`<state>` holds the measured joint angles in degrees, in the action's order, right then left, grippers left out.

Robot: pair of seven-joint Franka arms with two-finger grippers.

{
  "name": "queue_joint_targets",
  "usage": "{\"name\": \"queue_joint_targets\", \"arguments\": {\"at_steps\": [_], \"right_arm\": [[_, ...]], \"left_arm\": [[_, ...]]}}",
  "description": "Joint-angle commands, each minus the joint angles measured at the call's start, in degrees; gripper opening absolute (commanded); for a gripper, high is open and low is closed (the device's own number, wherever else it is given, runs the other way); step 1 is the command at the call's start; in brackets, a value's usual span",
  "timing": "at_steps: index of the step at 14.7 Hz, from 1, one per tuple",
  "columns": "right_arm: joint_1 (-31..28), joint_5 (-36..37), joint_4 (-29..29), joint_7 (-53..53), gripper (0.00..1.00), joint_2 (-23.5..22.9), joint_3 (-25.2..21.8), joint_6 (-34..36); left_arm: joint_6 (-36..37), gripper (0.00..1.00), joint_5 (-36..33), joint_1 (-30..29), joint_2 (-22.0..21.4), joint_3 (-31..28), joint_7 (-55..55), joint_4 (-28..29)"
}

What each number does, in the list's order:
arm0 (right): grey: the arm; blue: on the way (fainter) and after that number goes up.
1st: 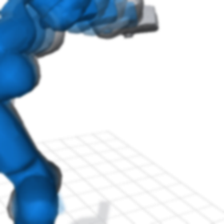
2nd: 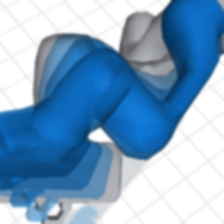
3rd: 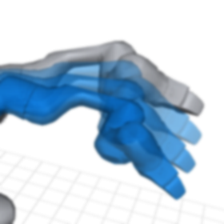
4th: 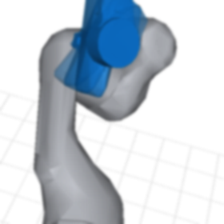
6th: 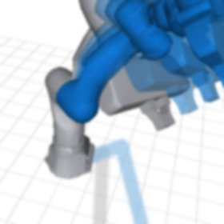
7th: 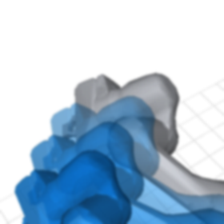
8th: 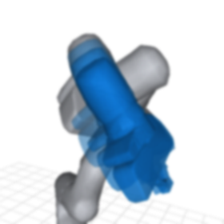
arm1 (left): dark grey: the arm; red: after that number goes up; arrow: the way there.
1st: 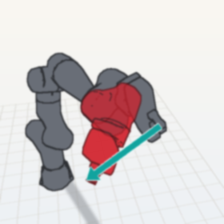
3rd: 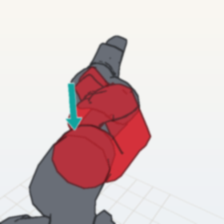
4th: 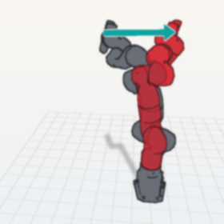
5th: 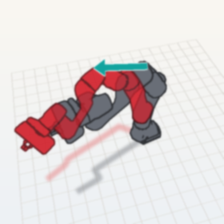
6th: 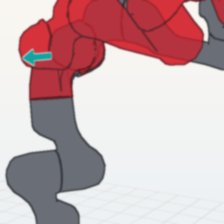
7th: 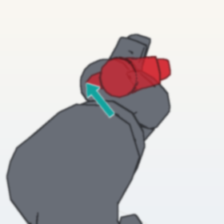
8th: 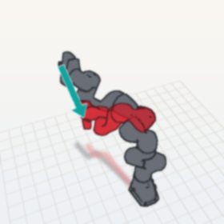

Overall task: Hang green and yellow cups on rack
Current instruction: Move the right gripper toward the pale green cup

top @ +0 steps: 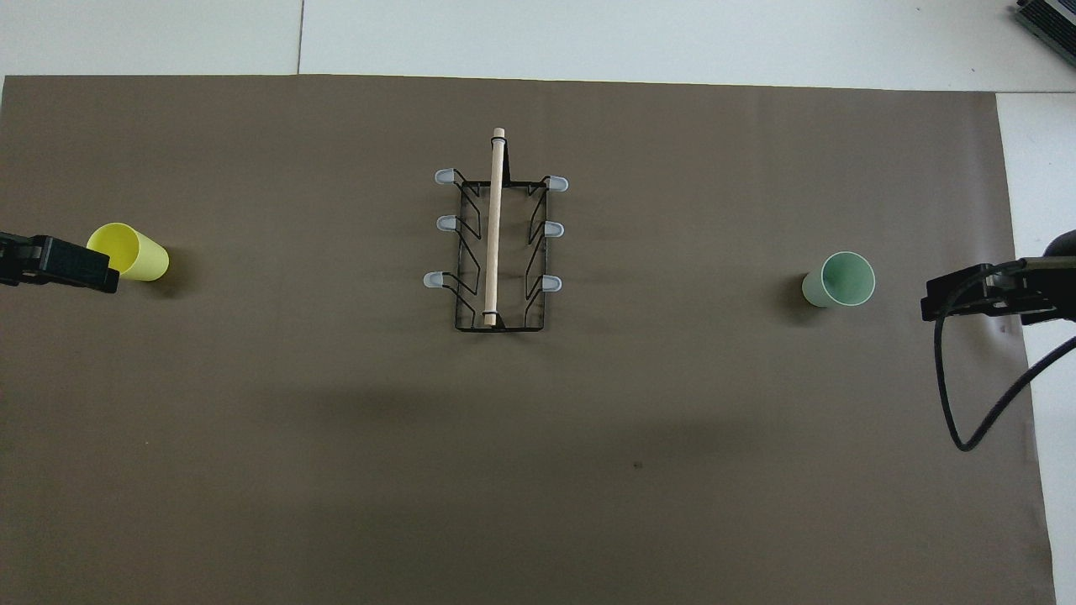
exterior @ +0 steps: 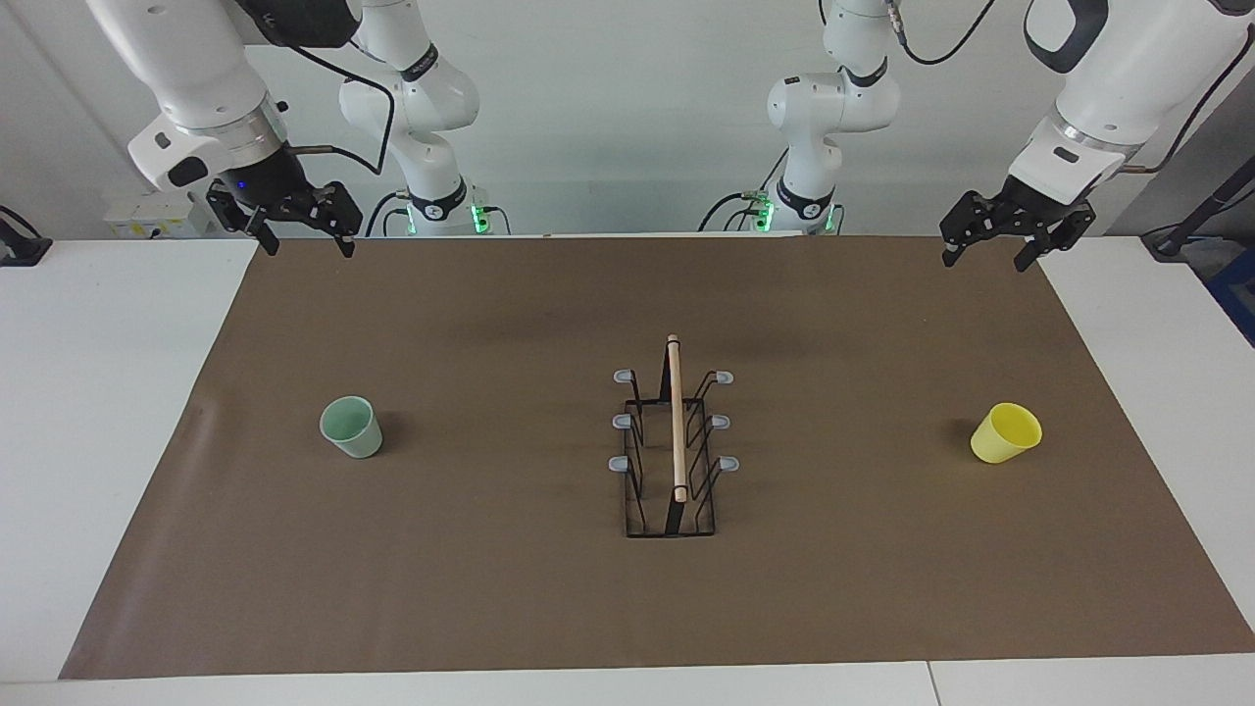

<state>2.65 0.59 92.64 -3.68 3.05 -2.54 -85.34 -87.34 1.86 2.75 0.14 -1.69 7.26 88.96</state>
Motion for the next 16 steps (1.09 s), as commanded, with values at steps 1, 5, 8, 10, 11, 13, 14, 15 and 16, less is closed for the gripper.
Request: {"name": "queue_joint_targets", "arguments": {"at_steps": [1,5,8,10,11,13,14,15,16], "right_arm": [[-0.3,0.1,-1.2,1.6,1.0,-0.4,0.0,1.7],[-0.1,0.1,-1.2,1.3,1.0,-0.4,0.0,1.5],[0.1,0.0,-0.3,0.9,1.0,0.0,0.0,1.3],[1.3,0.3,4.6,-1.8,1.0,2.5,0.2,-0.2],[1.8,0.5,6.1,-2.3,1.0,3.1,0.2,-1.2],[2.0,0.0,6.9,-2.0,1.0,3.5,0.2,-1.9],[2.0,0.1,7.4,-1.9,1.0,3.5,0.2,-4.8],[2.0,1.2,7.3,-1.3,1.0,2.8,0.2,-6.6],[1.9,3.0,7.2,0.0,1.0,1.2,0.2,-6.6]], "left_arm": [[-0.1,1.0,0.1,0.4,-1.5,-0.3,-0.2,1.8],[0.5,1.0,0.1,0.2,-1.8,-0.3,-0.1,2.1],[0.6,1.0,0.1,0.3,-1.9,-0.3,-0.3,2.2],[-0.5,1.0,0.0,0.1,-1.9,-0.5,-0.3,2.1],[-0.6,1.0,-0.1,0.1,-1.7,-0.8,-0.4,2.0],[-0.5,1.0,0.1,0.2,-1.0,-1.0,-0.5,1.2],[-0.1,1.0,0.1,0.3,-0.6,-1.1,-0.5,0.8],[-0.5,1.0,0.1,0.3,-0.1,-1.4,-0.8,0.7],[-0.3,1.0,0.2,0.5,0.9,-2.3,-0.8,0.2]]}}
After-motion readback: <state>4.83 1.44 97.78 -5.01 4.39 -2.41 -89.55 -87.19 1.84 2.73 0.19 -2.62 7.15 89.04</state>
